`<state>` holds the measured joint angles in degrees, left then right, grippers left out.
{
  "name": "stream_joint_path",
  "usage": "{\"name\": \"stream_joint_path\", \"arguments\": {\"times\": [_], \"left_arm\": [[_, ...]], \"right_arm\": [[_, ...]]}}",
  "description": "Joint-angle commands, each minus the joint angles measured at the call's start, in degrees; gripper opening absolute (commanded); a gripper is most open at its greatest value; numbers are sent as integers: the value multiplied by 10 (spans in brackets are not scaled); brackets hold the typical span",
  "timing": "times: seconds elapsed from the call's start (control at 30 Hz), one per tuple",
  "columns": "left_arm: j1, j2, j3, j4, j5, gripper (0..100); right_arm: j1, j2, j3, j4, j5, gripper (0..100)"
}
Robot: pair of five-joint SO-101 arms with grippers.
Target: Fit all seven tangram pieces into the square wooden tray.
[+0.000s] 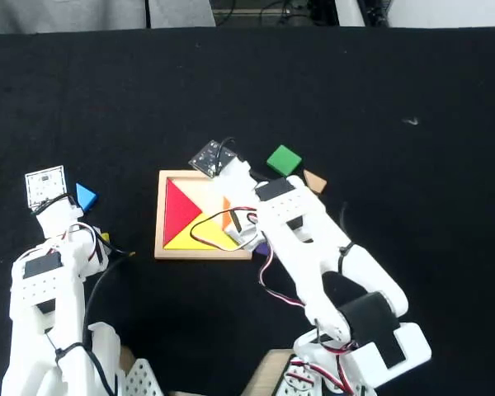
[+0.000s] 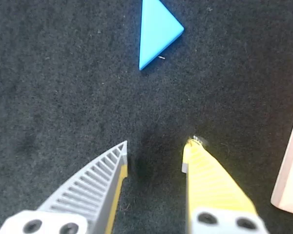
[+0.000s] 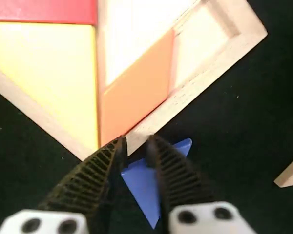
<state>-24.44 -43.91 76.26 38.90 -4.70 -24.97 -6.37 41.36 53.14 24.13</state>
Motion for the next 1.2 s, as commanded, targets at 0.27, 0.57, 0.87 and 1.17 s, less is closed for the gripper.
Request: {"name": "stream_joint_path", "arguments": {"times": [0.27,0.57,0.87,1.17], "left_arm": [[7,-11,-2,-9,2,191],[7,-11,-2,-9,2,191],[7,-11,-2,-9,2,191],[7,-11,-2,-9,2,191]], "right_arm": [[24,-16,29,-12,-1,11],[73,-22,69,-7,35,11],[70,-58,51,58,39,11],[74,-171,116,115,124,289]]}}
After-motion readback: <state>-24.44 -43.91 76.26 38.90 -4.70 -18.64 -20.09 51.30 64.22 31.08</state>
